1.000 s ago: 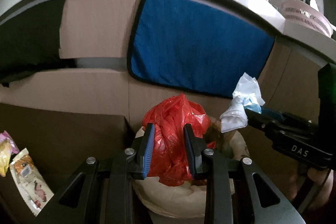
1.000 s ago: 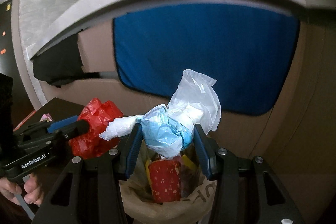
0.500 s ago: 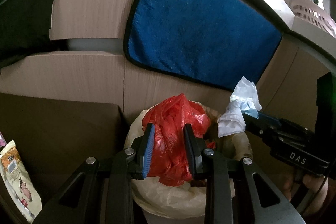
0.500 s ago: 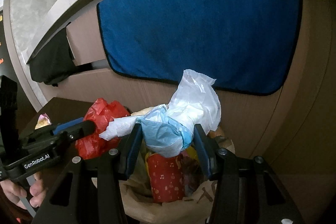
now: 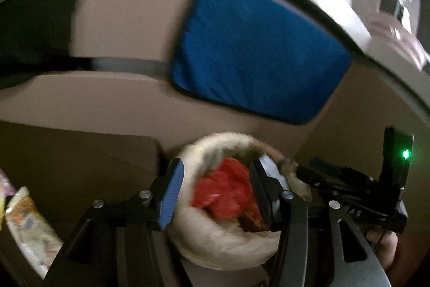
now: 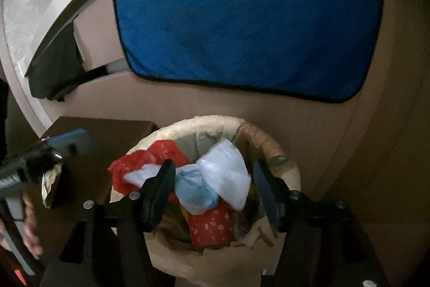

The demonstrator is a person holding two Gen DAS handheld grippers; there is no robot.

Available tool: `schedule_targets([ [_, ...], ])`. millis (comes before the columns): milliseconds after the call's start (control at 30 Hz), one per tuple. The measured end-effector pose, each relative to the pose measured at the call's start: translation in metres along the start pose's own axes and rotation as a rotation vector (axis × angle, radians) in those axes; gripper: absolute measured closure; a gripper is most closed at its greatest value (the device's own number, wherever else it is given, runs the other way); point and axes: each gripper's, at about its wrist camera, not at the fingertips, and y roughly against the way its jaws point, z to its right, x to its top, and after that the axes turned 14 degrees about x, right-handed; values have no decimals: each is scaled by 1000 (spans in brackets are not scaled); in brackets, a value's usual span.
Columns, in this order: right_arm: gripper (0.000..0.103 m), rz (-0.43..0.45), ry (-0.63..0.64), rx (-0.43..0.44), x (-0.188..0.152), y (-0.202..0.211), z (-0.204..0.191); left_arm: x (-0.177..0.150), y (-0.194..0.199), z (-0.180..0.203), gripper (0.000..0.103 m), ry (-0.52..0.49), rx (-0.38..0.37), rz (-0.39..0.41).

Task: Collect trash
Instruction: 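Open both tools over the bin to drop the bag and tissue, then grasp the tan snack bag with the right tool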

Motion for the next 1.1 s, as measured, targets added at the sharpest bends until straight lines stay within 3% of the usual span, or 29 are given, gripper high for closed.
schedule_targets([
  [267, 44, 50, 24, 3, 6, 21, -24, -4, 60, -112, 51, 165, 170, 55],
  [433, 44, 82, 142, 12, 7, 33, -70, -19, 97, -180, 51, 208, 301, 84],
  [533, 44, 89, 210, 58, 9, 31, -102, -29, 109, -225, 51, 272, 332, 83],
  [667, 50, 7, 178, 207, 7, 7, -129, -49, 116, -265, 51, 351, 347, 59],
  [733, 61, -59, 183, 271, 2, -13, -148, -58, 117, -271, 51, 351, 354, 58],
  [833, 62, -150, 245, 380, -11, -43, -188, -69, 116, -280, 51, 327, 370, 52],
  [967, 61, -247, 381, 477, -32, -81, -249, -78, 116, -292, 51, 343, 343, 38],
  [1033, 48, -276, 457, 483, -42, -102, -278, -82, 115, -299, 51, 354, 338, 32],
  [1100, 44, -309, 513, 480, -50, -123, -299, -88, 116, -306, 51, 358, 335, 26],
])
